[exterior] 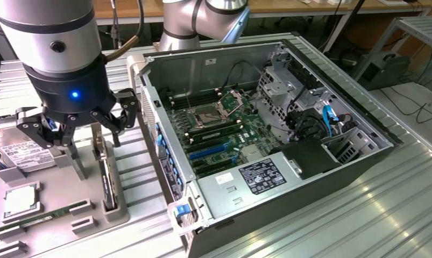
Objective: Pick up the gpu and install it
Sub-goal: 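Pick up the gpu and move the gpu toward the slot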
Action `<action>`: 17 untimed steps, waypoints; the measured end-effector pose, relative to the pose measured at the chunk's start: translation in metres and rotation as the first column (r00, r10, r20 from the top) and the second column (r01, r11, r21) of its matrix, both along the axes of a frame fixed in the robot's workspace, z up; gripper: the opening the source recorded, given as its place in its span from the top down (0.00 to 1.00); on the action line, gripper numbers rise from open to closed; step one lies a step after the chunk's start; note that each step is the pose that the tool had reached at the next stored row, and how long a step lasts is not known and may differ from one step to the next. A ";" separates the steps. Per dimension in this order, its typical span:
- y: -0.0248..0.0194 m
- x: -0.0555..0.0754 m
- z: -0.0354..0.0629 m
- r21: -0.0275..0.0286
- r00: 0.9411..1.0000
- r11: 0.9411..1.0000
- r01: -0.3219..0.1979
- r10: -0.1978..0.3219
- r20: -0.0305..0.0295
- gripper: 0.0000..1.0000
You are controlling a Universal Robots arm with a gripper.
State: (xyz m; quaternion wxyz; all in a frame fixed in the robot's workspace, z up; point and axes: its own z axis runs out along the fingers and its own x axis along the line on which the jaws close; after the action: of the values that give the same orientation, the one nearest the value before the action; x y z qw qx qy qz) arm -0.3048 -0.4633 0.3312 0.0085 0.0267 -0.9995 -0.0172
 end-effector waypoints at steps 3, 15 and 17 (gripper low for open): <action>0.0000 0.000 -0.0020 0.000 1.000 1.000 0.000 0.000 0.000 0.34; -0.0001 0.000 -0.0086 0.000 1.000 1.000 -0.001 0.001 0.000 0.34; -0.0001 0.000 -0.0099 0.000 1.000 1.000 -0.001 0.001 0.000 0.34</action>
State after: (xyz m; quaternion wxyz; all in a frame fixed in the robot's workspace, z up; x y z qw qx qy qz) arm -0.3048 -0.4634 0.3213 0.0085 0.0273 -0.9994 -0.0172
